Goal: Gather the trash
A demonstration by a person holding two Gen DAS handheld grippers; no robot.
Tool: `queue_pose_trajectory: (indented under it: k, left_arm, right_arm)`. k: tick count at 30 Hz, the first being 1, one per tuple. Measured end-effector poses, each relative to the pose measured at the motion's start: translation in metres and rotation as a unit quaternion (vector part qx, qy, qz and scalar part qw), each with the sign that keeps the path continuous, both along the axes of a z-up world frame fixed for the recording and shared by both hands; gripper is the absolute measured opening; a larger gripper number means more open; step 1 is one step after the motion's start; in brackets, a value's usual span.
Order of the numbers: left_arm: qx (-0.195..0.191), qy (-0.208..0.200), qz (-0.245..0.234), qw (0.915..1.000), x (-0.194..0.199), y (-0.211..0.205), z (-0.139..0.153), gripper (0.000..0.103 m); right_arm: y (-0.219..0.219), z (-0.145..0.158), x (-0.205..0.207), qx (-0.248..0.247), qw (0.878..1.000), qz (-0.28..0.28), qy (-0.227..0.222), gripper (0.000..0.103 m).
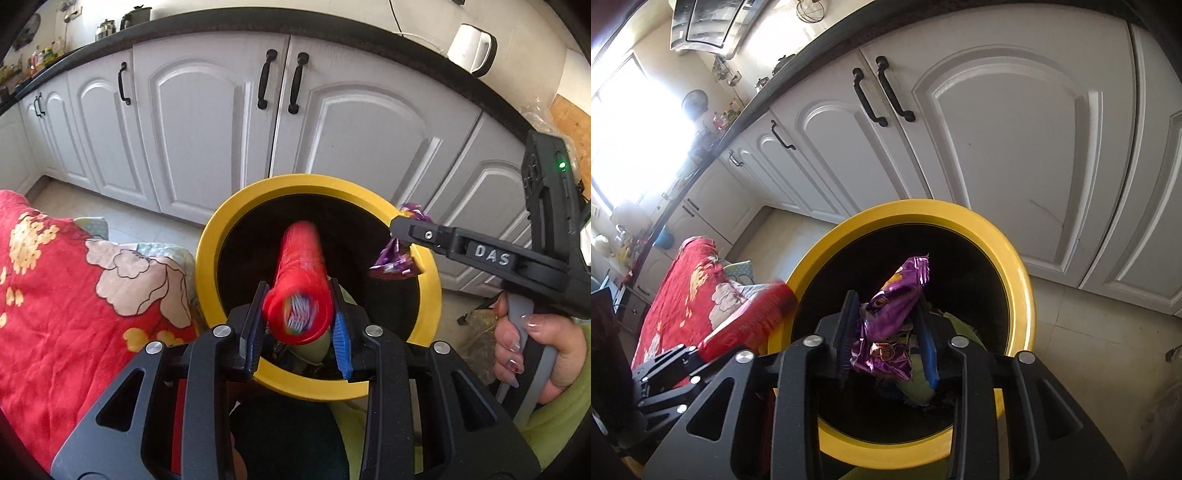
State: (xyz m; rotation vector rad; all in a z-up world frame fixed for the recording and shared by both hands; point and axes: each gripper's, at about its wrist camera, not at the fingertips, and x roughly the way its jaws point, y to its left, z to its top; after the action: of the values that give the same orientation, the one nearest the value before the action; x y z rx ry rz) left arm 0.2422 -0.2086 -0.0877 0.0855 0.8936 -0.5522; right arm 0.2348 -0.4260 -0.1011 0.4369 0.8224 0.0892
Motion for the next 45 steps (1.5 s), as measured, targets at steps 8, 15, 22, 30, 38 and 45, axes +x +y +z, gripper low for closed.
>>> queue_pose_trajectory:
  k: [8, 15, 22, 30, 38, 45]
  left_arm:
    - [0.011, 0.004, 0.019, 0.9997, 0.002, 0.003, -0.004, 0.058]
    - [-0.009, -0.008, 0.043, 0.9990, -0.012, 0.025, 0.017, 0.081]
    - [-0.028, -0.026, 0.071, 0.9968, -0.030, 0.052, 0.042, 0.092]
    - [-0.054, -0.056, 0.126, 0.9890, -0.060, 0.091, 0.066, 0.092]
    - [-0.051, -0.103, 0.178, 0.9774, -0.103, 0.124, 0.072, 0.092]
    - [-0.030, -0.155, 0.203, 0.9662, -0.142, 0.140, 0.071, 0.092]
  right_arm:
    - [-0.004, 0.008, -0.009, -0.008, 1.000, -0.006, -0.009, 0.055]
    - [0.003, 0.024, -0.033, -0.038, 0.999, 0.005, -0.029, 0.071]
    - [0.012, 0.041, -0.066, -0.070, 0.996, 0.004, -0.056, 0.085]
    - [0.038, 0.058, -0.104, -0.112, 0.989, 0.013, -0.100, 0.094]
    - [0.080, 0.071, -0.155, -0.176, 0.963, 0.015, -0.202, 0.097]
    - [0.101, 0.073, -0.194, -0.188, 0.941, -0.005, -0.280, 0.097]
